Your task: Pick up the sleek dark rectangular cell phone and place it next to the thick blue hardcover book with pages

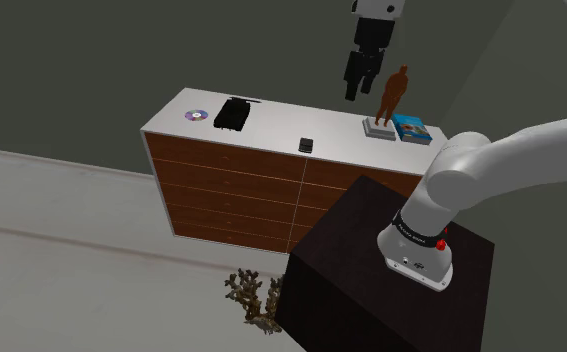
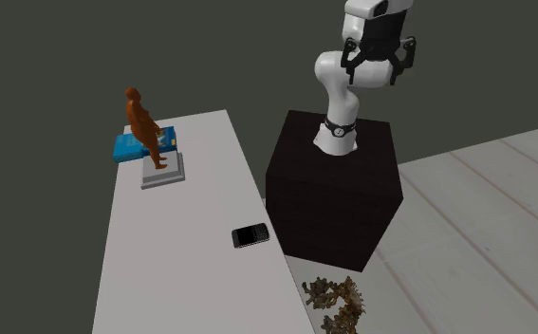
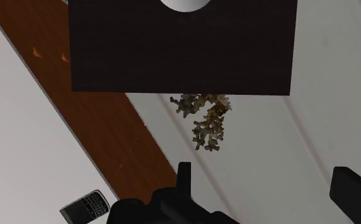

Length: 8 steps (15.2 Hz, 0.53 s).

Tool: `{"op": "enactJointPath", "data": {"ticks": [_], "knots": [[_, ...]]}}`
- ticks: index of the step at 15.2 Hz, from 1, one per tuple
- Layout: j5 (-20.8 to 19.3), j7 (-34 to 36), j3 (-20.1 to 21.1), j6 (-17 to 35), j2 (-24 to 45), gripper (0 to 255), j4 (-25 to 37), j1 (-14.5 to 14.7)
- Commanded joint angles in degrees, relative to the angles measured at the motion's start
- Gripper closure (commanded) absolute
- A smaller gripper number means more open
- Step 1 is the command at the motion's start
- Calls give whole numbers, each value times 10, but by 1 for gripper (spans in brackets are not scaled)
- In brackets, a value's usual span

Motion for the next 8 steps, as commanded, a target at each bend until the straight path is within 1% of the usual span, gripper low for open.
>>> {"op": "enactJointPath", "data": {"ticks": [1, 8], "knots": [[0, 0, 0, 0, 0, 0, 0, 0], [-3, 42, -3, 142, 94, 0, -39, -37]]}}
